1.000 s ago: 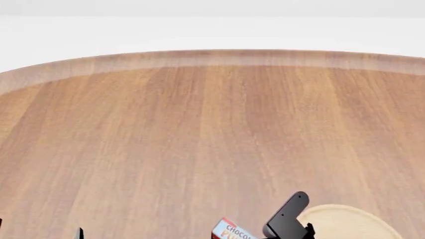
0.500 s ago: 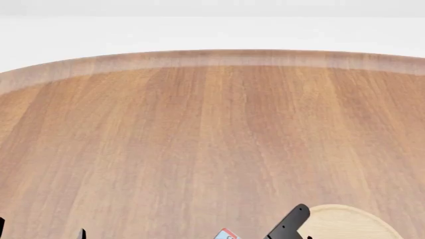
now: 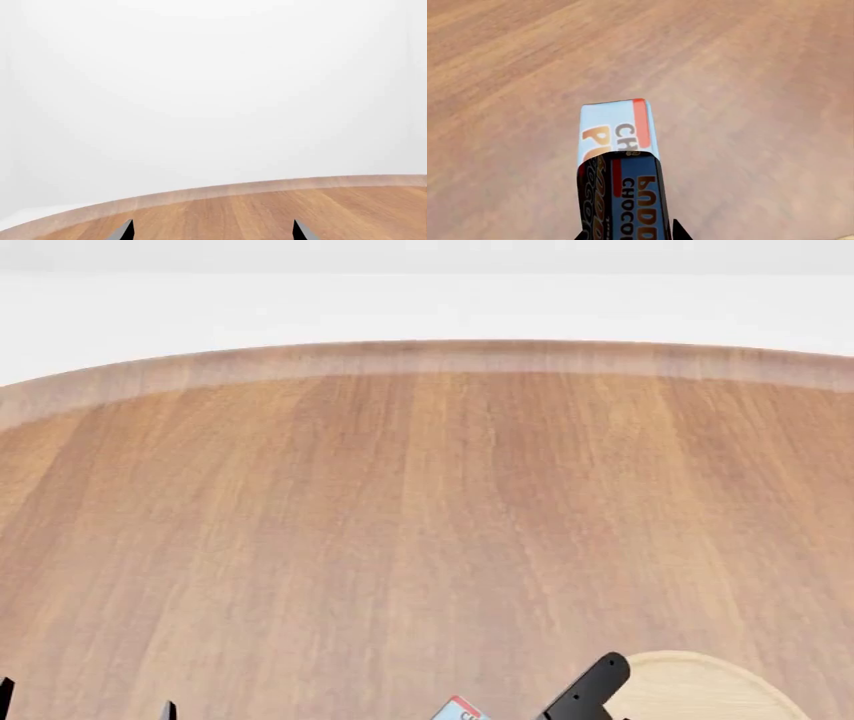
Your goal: Put the chocolate pudding to the left of the plate.
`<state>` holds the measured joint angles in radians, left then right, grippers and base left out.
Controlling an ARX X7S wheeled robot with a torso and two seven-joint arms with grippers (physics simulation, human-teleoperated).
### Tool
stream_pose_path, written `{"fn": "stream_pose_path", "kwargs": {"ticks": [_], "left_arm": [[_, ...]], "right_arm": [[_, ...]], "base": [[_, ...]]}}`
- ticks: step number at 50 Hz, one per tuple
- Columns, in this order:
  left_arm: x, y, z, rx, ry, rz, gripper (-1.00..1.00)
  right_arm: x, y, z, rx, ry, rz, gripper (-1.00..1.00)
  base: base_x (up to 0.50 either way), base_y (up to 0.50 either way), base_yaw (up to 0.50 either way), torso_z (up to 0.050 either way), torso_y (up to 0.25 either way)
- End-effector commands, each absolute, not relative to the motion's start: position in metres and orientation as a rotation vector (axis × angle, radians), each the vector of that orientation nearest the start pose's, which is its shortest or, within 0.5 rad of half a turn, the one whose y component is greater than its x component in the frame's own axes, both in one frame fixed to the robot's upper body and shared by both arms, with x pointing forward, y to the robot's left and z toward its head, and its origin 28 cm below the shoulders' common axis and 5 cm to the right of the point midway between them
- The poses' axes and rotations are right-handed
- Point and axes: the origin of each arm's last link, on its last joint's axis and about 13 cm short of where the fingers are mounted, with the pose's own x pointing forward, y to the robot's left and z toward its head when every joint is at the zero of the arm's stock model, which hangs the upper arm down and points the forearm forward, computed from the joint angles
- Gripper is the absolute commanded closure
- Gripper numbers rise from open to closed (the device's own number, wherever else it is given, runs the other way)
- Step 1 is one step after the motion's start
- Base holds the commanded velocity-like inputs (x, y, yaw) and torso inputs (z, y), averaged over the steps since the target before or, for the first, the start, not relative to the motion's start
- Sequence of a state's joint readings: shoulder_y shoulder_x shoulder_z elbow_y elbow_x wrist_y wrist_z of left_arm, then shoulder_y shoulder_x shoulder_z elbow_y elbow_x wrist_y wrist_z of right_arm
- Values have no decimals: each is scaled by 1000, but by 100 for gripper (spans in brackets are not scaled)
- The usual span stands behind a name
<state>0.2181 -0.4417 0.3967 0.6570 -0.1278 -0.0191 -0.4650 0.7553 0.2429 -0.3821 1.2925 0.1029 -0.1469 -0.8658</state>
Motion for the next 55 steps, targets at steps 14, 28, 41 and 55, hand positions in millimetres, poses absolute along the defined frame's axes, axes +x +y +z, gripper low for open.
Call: {"fn": "stream_pose_path", "kwargs": {"ticks": [14, 28, 41, 55], "left_arm": [[136, 193, 95, 42, -298, -100, -100], [136, 193, 94, 44, -298, -104, -100], [136, 192, 94, 45, -299, -105, -100], [136, 192, 94, 49, -298, -107, -100]], "right_arm": [[314, -190, -19, -194, 571, 849, -100], [315, -189, -19, -194, 574, 855, -100], [315, -196, -9, -187, 498, 852, -100], [286, -184, 28, -234, 367, 956, -100]], "base": [[0, 0, 0, 0, 0], [0, 0, 0, 0, 0], [0, 0, 0, 0, 0], [0, 0, 0, 0, 0]]}}
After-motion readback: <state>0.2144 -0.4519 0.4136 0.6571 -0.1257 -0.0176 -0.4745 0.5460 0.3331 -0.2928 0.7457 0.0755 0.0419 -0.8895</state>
